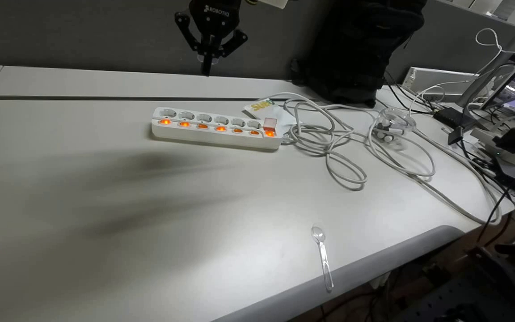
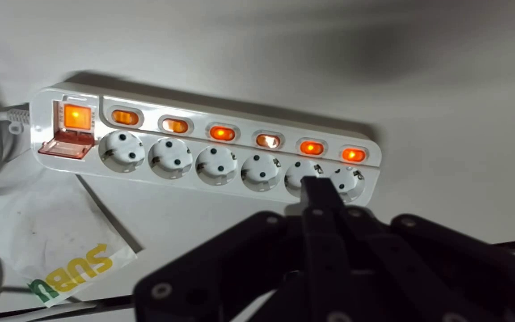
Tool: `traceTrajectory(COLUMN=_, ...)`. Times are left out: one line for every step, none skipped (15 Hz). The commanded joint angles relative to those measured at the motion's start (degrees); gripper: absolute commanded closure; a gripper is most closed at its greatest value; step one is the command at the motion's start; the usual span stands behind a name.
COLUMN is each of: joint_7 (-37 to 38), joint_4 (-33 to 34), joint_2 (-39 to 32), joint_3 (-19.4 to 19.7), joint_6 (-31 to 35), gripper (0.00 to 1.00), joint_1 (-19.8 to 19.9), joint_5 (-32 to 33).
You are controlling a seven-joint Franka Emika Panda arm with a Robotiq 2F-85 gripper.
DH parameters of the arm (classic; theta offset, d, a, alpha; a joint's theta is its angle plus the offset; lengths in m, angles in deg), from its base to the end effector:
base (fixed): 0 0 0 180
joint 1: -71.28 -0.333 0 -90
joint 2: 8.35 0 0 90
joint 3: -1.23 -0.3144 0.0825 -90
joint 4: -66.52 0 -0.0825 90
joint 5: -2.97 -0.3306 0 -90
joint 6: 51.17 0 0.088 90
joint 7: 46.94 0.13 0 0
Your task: Turn off the second switch on the extension cord
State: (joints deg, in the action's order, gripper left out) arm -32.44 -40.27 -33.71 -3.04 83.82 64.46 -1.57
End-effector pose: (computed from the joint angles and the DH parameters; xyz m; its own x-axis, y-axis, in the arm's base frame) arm 0.5930 0.1154 0.2964 0.9921 -0.1229 0.0230 -0.1201 -0.9878 -0.0994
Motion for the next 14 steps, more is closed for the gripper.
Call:
traceTrajectory(joint_7=-0.2, joint_4=0.2, joint_2=0.0, joint_3=0.4, joint_6=-0.2, gripper=1.0, joint_1=-0.4, joint_5=-0.2)
traceTrajectory(joint_7=0.4, joint_4=0.8, joint_2=-0.9, joint_3=0.6, joint_6=-0.1, gripper=1.0, joint_1=-0.8, joint_5=0.2)
traceTrajectory(joint_7=0.6, joint_4=1.4, joint_2=-1.8, joint_3=0.6, joint_6=0.2, gripper=1.0, joint_1=-1.1, joint_5=0.4)
traceTrajectory(joint_7=0.7, joint_4=1.9, joint_2=-2.6, joint_3=0.6, joint_6=0.4, gripper=1.0, joint_1=-1.3, joint_5=0.4)
traceTrajectory(joint_7=0.6, joint_4=2.6, joint_2=-3.6, joint_3=0.6, joint_6=0.4, gripper=1.0, joint_1=-1.5, joint_5=0.6)
traceTrajectory(joint_7=1.0, joint_4=3.1, joint_2=-4.4, joint_3=0.9, joint_6=0.3, gripper=1.0, joint_1=-1.9, joint_5=1.1)
traceTrajectory(joint_7=1.3, joint_4=3.7, joint_2=-5.3, joint_3=1.1, joint_6=0.0, gripper=1.0, joint_1=-2.3, joint_5=1.5)
traceTrajectory(joint_7=1.3, joint_4=4.3, joint_2=-6.2, joint_3=1.3, joint_6=-0.3, gripper=1.0, joint_1=-2.7, joint_5=1.9)
traceTrajectory(joint_7=1.8, joint_4=4.8, joint_2=-7.1, joint_3=1.8, joint_6=-0.2, gripper=1.0, joint_1=-3.2, joint_5=2.7)
traceTrajectory(joint_7=1.9, joint_4=5.4, joint_2=-7.9, joint_3=2.0, joint_6=-0.3, gripper=1.0, joint_1=-3.6, joint_5=3.2)
traceTrajectory(joint_7=2.0, joint_4=6.1, joint_2=-8.7, joint_3=2.4, joint_6=-0.2, gripper=1.0, joint_1=-4.0, joint_5=3.7)
traceTrajectory(joint_7=2.2, joint_4=6.7, joint_2=-9.6, joint_3=2.8, joint_6=-0.1, gripper=1.0, joint_1=-4.5, joint_5=4.5)
traceTrajectory(joint_7=2.1, joint_4=7.3, joint_2=-10.2, joint_3=3.0, joint_6=-0.2, gripper=1.0, joint_1=-4.7, joint_5=4.8)
traceTrajectory(joint_7=2.0, joint_4=7.8, joint_2=-11.0, joint_3=3.2, joint_6=-0.1, gripper=1.0, joint_1=-5.0, joint_5=5.3)
